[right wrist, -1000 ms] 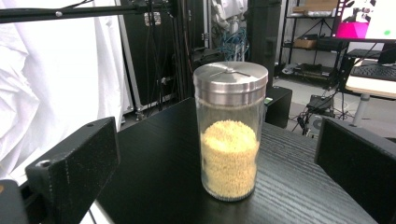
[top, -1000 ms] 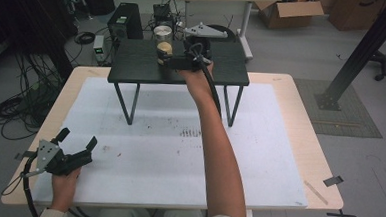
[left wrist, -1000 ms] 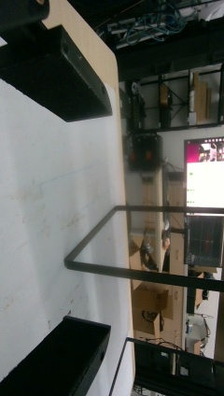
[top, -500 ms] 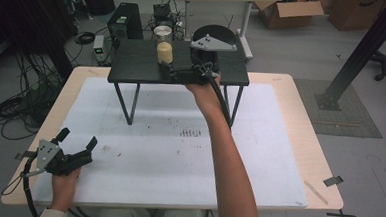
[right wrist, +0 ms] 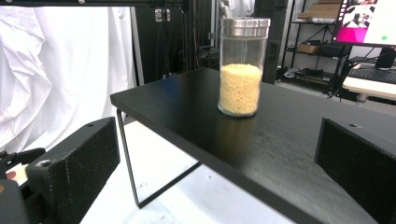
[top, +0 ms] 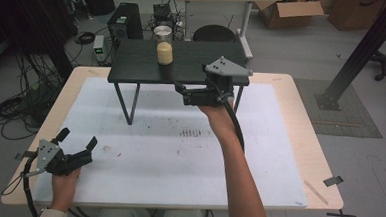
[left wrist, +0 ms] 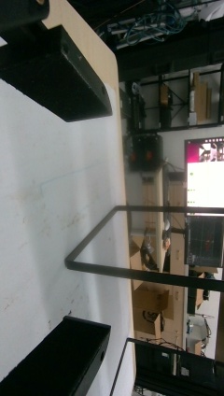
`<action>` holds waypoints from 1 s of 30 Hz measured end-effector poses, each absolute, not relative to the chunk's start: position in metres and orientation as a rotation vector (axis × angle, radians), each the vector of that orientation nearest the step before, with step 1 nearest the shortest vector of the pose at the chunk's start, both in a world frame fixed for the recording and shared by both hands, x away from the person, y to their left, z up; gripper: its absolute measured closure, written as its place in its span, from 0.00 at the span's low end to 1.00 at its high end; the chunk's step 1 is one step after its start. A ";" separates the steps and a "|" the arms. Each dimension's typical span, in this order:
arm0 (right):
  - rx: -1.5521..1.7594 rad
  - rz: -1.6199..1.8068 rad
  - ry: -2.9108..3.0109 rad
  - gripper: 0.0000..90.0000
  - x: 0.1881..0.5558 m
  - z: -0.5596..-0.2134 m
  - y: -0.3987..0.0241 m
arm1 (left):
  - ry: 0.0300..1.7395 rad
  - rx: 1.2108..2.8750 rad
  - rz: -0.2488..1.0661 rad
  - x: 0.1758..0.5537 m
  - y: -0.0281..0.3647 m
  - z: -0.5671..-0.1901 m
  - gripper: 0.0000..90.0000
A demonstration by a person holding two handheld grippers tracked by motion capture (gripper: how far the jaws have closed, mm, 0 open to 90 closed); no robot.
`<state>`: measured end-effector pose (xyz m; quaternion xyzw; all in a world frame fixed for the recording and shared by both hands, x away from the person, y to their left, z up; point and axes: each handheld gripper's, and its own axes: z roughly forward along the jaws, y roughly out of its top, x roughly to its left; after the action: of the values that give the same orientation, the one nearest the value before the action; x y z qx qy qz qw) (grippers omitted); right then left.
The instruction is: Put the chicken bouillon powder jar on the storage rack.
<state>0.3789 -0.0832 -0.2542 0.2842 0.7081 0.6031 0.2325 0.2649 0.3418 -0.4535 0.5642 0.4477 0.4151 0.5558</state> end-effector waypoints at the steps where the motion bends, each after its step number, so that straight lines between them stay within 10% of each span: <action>1: 0.781 1.657 1.946 0.00 0.379 -0.254 -0.083 | 1.057 1.332 0.980 0.265 0.342 -0.454 0.01; 30: 0.858 1.663 1.816 0.00 0.327 -0.317 -0.147 | 1.057 1.338 0.982 0.265 0.341 -0.453 0.01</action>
<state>0.3274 -0.1467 -0.3169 0.3173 0.6719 0.6151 0.2638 0.2649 0.3414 -0.4534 0.5662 0.4473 0.4153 0.5539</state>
